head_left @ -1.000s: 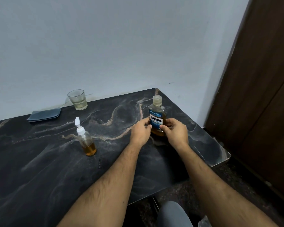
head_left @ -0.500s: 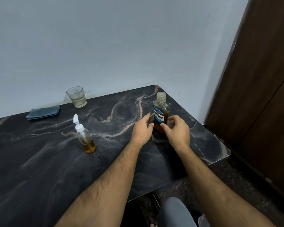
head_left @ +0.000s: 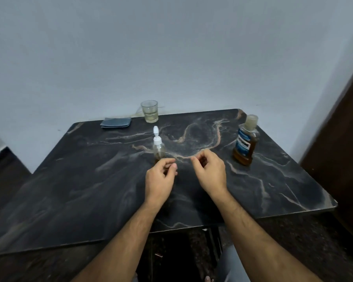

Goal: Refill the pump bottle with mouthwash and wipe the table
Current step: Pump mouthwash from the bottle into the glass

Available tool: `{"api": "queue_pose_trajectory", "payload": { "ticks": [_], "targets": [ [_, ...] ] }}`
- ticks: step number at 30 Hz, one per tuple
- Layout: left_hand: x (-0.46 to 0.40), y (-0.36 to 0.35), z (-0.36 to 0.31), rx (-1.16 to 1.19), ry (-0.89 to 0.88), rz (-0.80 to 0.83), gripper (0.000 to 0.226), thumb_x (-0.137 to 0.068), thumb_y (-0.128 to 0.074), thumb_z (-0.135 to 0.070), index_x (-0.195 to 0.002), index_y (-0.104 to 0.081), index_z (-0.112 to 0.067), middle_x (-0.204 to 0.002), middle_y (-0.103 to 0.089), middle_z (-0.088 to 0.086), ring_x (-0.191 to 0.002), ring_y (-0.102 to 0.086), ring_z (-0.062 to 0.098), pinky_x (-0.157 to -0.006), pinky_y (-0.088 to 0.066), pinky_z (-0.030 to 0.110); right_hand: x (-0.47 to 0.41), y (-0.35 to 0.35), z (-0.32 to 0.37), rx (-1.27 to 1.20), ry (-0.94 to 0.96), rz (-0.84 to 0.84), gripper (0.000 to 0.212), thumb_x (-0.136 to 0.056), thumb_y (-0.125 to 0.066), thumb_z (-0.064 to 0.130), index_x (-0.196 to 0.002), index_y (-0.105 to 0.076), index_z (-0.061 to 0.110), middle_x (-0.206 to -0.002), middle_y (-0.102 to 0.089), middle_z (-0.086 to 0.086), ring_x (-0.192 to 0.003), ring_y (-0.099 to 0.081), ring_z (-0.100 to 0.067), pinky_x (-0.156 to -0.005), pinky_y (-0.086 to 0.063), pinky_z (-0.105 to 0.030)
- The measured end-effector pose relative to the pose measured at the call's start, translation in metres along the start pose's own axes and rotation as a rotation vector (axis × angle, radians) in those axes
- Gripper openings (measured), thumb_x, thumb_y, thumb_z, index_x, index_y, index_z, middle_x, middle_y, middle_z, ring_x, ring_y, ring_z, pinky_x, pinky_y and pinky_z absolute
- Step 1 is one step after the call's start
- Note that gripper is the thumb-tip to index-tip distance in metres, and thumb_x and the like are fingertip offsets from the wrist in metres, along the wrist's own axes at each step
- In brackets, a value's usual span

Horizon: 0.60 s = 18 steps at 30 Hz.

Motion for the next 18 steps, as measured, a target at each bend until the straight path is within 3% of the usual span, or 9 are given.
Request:
{"api": "queue_pose_trajectory", "payload": {
  "ticks": [5,10,13,16,18],
  "targets": [
    [-0.010,0.067,0.021,-0.063,0.075,-0.175,0.013,-0.094,-0.063,-0.019,-0.104,-0.068,-0.026,-0.084,-0.074,-0.009,-0.075,-0.071,0.000,-0.081,-0.060,0.037,-0.008,-0.038,0.016,-0.117,-0.065,0.142,0.010,-0.086,-0.069,0.025,-0.079,-0.063,0.024,-0.075,-0.065,0.009,-0.074,-0.061,-0.005,-0.068,-0.050,-0.024],
    [-0.057,0.098,0.041,-0.086,0.129,-0.191,0.017,-0.094,-0.063,-0.023,-0.109,-0.067,-0.027,-0.095,-0.073,-0.011,-0.086,-0.070,0.000,-0.083,-0.060,0.041,-0.037,-0.062,0.009,-0.209,-0.182,0.192,0.010,-0.089,-0.064,0.014,-0.091,-0.065,0.024,-0.084,-0.068,0.007,-0.080,-0.064,-0.008,-0.074,-0.053,-0.025],
    [-0.107,0.100,0.045,-0.055,0.157,-0.143,0.035,-0.092,-0.066,-0.022,-0.127,-0.061,-0.021,-0.118,-0.069,-0.004,-0.105,-0.066,0.009,-0.092,-0.057,0.039,-0.070,-0.083,0.001,-0.210,-0.228,0.250,0.013,-0.091,-0.062,0.012,-0.100,-0.064,0.023,-0.092,-0.067,0.006,-0.089,-0.066,-0.013,-0.075,-0.056,-0.028],
    [-0.161,0.089,0.047,-0.005,0.190,-0.055,0.063,-0.090,-0.071,-0.019,-0.146,-0.043,-0.016,-0.141,-0.055,0.004,-0.120,-0.058,0.015,-0.092,-0.052,0.026,-0.106,-0.109,-0.008,-0.203,-0.277,0.318,0.021,-0.091,-0.062,0.012,-0.108,-0.061,0.023,-0.100,-0.065,0.004,-0.097,-0.065,-0.017,-0.083,-0.058,-0.036],
    [-0.199,0.077,0.058,-0.008,0.230,-0.003,0.079,-0.087,-0.075,-0.021,-0.153,-0.032,-0.016,-0.151,-0.044,0.007,-0.132,-0.049,0.021,-0.101,-0.048,0.031,-0.129,-0.124,-0.015,-0.146,-0.284,0.356,0.027,-0.091,-0.062,0.014,-0.116,-0.060,0.022,-0.103,-0.064,0.004,-0.097,-0.062,-0.015,-0.087,-0.055,-0.035]
  ]
}}
Point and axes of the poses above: each hand's wrist, its own x-axis away from the middle knuckle, its own y-axis out of the back of the hand, z = x × y, the point moved 6 cm from there along -x, towards the middle knuckle
